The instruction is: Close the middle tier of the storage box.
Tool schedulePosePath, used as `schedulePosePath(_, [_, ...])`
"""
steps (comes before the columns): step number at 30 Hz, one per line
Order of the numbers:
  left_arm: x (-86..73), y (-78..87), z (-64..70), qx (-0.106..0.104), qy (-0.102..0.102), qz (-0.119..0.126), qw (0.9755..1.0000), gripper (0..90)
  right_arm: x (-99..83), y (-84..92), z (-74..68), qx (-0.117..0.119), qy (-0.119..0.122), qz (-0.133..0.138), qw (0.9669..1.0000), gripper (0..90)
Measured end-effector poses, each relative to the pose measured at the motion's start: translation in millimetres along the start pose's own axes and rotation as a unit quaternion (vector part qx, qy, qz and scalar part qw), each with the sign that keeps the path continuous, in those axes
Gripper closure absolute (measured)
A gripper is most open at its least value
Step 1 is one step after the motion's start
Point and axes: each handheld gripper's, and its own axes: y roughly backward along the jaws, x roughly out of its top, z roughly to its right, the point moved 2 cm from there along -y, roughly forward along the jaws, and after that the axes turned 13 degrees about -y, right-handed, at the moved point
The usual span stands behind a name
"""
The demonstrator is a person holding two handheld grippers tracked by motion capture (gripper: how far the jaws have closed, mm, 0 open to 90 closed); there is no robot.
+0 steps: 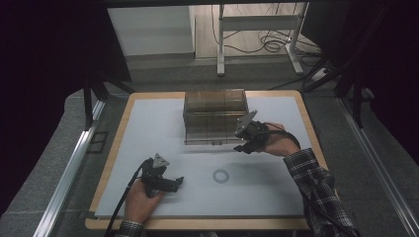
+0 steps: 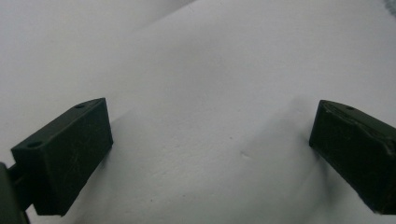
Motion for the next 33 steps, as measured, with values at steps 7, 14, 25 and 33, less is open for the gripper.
schedulePosePath(7, [0.0, 0.0, 0.0, 0.0, 0.0, 0.0, 1.0, 0.0, -3.8, 1.2, -5.9, -0.001, -0.017, 0.003, 0.9999, 44.6])
schedulePosePath(14, [0.0, 0.0, 0.1, 0.001, 0.0, 0.0, 1.0, 0.0, -6.4, 2.5, -13.2, 0.002, -0.04, 0.014, 0.9991, 44.1])
schedulePosePath(25, [0.0, -0.1, 0.1, 0.001, 0.0, 0.0, 1.0, 0.0, -14.2, -1.1, -21.4, 0.018, -0.08, 0.015, 0.9966, 40.1])
schedulePosePath(33, [0.0, 0.0, 0.1, 0.0, 0.0, 0.0, 1.0, 0.0, -19.0, -6.5, -27.5, 0.016, -0.103, 0.013, 0.9945, 37.6])
